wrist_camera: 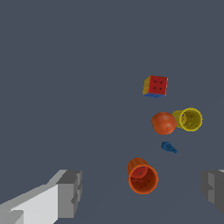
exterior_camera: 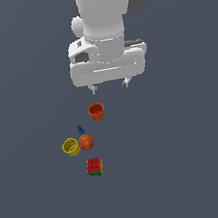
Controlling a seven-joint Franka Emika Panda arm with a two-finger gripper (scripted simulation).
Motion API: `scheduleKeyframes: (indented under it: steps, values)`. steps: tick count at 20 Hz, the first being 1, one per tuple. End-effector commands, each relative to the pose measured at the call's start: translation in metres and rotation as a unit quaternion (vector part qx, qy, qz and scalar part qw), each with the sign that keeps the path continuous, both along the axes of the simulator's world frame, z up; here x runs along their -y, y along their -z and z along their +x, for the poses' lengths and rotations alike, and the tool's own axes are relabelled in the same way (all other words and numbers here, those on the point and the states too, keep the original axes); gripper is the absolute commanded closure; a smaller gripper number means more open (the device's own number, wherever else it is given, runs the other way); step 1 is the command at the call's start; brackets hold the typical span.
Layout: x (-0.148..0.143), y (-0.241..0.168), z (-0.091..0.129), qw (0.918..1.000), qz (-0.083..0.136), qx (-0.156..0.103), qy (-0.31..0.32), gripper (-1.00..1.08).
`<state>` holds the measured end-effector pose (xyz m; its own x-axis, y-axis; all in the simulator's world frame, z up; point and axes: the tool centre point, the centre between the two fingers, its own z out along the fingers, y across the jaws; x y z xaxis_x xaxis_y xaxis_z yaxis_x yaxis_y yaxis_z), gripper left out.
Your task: Pick up a designated object from a clutter of objects.
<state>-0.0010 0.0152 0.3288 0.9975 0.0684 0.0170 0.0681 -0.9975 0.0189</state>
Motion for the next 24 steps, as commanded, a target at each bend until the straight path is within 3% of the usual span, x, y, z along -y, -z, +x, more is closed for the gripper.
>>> scheduleKeyframes:
  steps: [1, 10, 24]
  values:
    - [0.000, 0.000, 0.000, 1.0000, 0.000, 0.000, 0.000, -0.92]
    - [0.000, -0.026, 0.010, 0.9993, -0.007, 0.034, -0.014, -0.92]
    - [0.010, -0.009, 0.012, 0.9983, -0.007, 0.029, -0.050, -0.92]
